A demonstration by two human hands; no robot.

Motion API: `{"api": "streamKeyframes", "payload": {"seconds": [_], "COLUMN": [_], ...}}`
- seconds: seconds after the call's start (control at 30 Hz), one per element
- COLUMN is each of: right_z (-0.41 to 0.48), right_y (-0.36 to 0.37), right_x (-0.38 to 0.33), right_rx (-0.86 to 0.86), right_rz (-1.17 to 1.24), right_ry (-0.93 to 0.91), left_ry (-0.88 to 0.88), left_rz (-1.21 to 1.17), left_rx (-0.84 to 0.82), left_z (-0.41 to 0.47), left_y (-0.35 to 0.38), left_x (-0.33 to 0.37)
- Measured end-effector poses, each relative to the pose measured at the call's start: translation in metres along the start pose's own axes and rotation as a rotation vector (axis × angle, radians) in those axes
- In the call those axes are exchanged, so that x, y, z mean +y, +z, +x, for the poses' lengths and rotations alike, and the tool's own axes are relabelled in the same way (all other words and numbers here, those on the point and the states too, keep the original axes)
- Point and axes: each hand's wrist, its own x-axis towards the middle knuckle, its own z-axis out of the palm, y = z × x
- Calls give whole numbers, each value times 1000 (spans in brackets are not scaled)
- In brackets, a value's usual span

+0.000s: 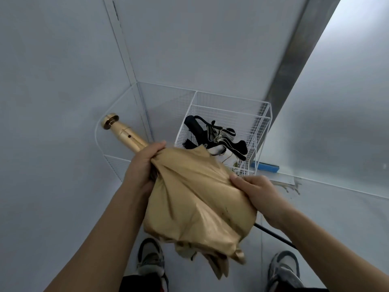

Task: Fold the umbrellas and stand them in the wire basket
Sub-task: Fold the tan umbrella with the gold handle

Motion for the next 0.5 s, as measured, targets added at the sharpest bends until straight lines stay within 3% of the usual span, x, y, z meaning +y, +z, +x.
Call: {"api": "streamKeyframes", "payload": {"seconds": [0.13,0.2,0.23,0.3,0.37,0.4,0.47,0.5], "right_z": [22,23,19,4,-18,-31,-46,-46], "right_y": [17,22,23,18,16,17,26,31], "right_x": [26,32,29,12,-7,-13,-9,-4], "right_rx": [152,225,284,363,217,85,-51,-8], "right_rz": [-280,-500,-522,-335,-169,-204,-456,-586], "right_ry": [-92,-128,-167,-329,-520,-577,-668,-737], "left_ry": [-5,-12,-1,58,132,161,208,218], "left_rz": [11,37,53,30,-9,-19,-25,-21], "left_rx": [-41,25,82,226,401,456,509,517], "left_z": [-6,3,8,16,22,21,21,22], "left_y": [3,-3,-8,-14,-17,-14,-10,-9], "left_x": [-4,-6,-6,-4,-3,-2,-2,-3]}}
